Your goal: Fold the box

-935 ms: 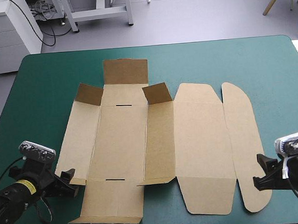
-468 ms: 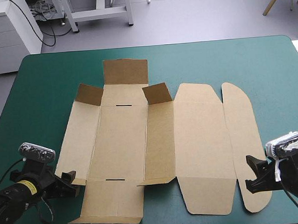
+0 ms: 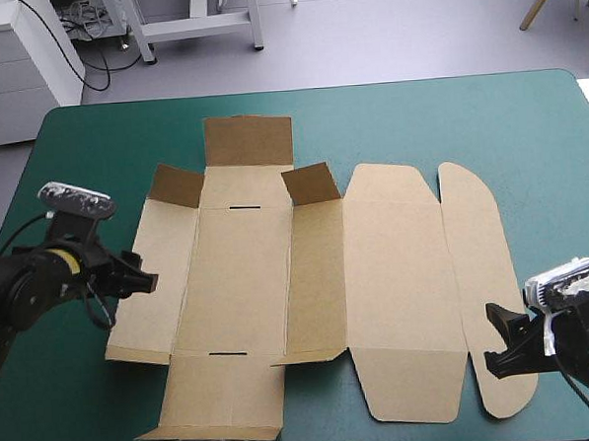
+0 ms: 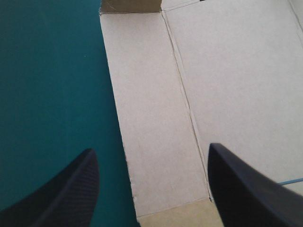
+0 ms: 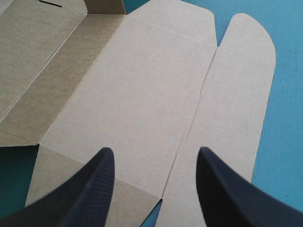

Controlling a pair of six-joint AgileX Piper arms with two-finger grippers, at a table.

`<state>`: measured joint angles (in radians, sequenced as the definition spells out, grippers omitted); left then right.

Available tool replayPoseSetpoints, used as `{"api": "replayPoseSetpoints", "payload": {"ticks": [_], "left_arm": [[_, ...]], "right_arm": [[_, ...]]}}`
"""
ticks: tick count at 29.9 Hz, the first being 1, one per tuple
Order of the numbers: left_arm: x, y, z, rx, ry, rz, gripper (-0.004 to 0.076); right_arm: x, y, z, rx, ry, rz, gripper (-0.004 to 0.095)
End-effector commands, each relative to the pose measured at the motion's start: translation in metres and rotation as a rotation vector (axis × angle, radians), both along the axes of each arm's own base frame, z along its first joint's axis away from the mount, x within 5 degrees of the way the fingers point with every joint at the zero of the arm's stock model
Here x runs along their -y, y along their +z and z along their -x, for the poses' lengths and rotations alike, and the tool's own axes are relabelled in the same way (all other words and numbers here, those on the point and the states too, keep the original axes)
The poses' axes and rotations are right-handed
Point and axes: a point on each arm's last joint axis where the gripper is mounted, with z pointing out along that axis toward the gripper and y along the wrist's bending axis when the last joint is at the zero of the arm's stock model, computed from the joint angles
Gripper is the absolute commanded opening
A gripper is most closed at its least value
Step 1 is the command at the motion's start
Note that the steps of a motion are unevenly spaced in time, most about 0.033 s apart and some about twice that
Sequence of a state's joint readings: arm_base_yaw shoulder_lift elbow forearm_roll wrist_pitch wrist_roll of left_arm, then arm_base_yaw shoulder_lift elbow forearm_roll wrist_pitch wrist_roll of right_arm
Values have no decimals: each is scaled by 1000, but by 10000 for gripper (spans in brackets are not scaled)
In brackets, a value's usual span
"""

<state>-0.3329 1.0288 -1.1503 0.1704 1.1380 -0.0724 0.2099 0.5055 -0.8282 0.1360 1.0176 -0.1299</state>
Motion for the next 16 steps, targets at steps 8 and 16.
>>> {"api": "replayPoseSetpoints", "payload": {"ticks": [8, 16], "left_arm": [[-46, -22, -48, -149, 220, 63, 464], [-108, -40, -43, -137, 400, 432, 464]], "right_arm": [[-3, 10, -15, 60, 11, 11, 481], [-8, 5, -34, 17, 36, 25, 482]]}}
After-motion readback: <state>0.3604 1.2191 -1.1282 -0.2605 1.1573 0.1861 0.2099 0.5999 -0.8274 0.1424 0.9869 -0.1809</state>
